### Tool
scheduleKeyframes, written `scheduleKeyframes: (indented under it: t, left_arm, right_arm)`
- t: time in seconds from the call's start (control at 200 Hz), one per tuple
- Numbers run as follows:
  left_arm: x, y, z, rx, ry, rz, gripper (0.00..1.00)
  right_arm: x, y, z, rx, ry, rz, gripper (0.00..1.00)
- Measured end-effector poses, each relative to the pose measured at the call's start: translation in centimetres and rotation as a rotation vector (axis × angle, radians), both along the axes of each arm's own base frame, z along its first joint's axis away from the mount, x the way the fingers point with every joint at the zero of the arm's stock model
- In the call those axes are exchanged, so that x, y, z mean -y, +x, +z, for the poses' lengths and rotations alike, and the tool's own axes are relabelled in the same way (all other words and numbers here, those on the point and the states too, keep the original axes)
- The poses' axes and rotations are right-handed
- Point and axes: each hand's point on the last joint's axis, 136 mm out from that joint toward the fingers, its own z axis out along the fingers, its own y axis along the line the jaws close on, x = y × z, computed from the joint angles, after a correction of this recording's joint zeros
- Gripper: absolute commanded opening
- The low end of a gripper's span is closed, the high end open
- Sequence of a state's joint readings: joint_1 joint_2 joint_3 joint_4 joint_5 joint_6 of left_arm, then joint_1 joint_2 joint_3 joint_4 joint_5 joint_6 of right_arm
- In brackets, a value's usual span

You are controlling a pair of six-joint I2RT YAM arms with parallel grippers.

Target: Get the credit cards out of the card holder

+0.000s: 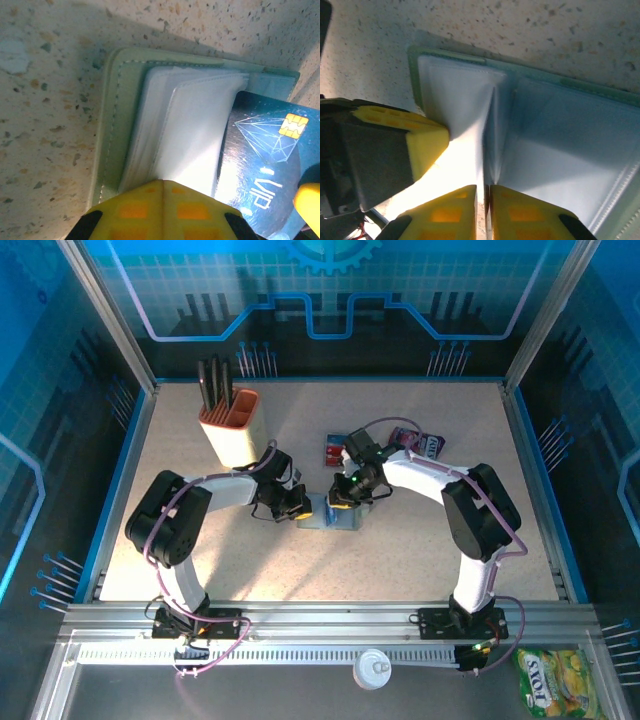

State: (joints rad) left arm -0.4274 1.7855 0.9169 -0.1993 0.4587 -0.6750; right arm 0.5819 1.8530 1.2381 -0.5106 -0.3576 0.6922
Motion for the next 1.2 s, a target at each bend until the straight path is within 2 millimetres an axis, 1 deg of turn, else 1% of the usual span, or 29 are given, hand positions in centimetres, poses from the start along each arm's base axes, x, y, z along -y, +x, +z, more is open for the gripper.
scheduleKeyframes:
  t: [0.08,0.265,0.48,0.595,0.695,0.875,0.985,1.071,1.136,1.201]
  left_arm:
    - [0.0,0.0,0.0,0.000,-0.002,-0.001,0.00]
    - [0.0,0.0,0.0,0.000,-0.002,-0.001,0.00]
    - [-0.1,0.0,0.0,0.000,-0.001,0.001,0.00]
    - [-0.2,0.0,-0.1,-0.004,0.000,0.004,0.00]
    - [-0.3,0.0,0.0,-0.003,0.001,0.004,0.00]
    - [-0.4,-0.2,0.0,-0.005,0.002,0.003,0.00]
    - [-0.6,-0.6,-0.1,-0.010,0.005,0.005,0.00]
    - [-0.7,-0.6,0.0,-0.013,0.006,0.007,0.04]
    - [-0.8,-0.7,0.0,-0.015,0.009,0.007,0.07]
    - [-0.9,-0.8,0.0,-0.013,0.016,0.004,0.09]
  right_arm:
    - [-0.3,0.2,0.1,0.006,0.010,-0.006,0.08]
    - [-0.2,0.3,0.1,0.009,0.009,-0.014,0.00]
    - [0.2,0.2,0.0,0.019,-0.016,-0.002,0.00]
    - [0.9,0.1,0.5,0.042,-0.040,0.025,0.00]
    - [1.7,0.5,1.8,0.080,-0.053,0.058,0.00]
    - [3.0,3.1,4.4,0.204,-0.054,0.146,0.00]
    - [3.2,4.4,6.4,0.328,-0.068,0.285,0.00]
    - [2.7,5.5,8.0,0.423,-0.081,0.401,0.00]
    - [2.5,6.5,8.8,0.492,-0.100,0.487,0.00]
    - [2.5,7.4,9.1,0.540,-0.116,0.568,0.00]
